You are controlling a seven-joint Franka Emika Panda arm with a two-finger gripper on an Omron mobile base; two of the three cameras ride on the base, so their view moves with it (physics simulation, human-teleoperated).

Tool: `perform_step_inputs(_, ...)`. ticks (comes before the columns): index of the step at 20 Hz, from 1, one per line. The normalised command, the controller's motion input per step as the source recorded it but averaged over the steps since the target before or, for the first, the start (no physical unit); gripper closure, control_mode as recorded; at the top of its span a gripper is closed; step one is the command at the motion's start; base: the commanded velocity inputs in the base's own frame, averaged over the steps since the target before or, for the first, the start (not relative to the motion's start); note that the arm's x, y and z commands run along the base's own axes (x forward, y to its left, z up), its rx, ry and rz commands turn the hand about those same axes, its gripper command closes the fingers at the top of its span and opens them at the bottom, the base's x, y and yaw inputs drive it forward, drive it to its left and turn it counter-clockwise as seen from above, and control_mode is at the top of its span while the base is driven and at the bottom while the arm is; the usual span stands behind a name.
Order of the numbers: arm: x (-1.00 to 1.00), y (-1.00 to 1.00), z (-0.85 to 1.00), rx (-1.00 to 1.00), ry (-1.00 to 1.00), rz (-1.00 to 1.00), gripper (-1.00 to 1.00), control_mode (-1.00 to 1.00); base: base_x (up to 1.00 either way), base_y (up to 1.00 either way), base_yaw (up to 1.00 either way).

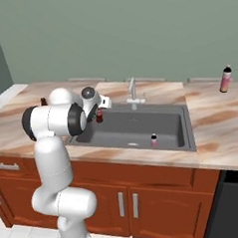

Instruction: Place the large bottle from the dining counter next to the other large bottle outside the sink, and place the small bottle from the dining counter next to the other small bottle inside the sink.

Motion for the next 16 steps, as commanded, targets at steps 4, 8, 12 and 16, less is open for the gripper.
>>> perform_step_inputs(4, 0.00, 0.00, 0.00, 0.00, 0.00, 0.00, 1.00, 1.00, 0.48, 0.11, -0.04)
perform_step_inputs(8, 0.00, 0.00, 0.00, 0.00, 0.00, 0.00, 1.00, 1.00, 0.33, 0.15, -0.05)
perform_step_inputs(12, 0.00, 0.00, 0.00, 0.00, 0.00, 0.00, 1.00, 1.00, 0.33, 0.12, -0.06)
perform_step_inputs(16, 0.00, 0.00, 0.00, 0.00, 0.00, 0.00, 1.00, 1.00, 0.42, 0.09, -0.05)
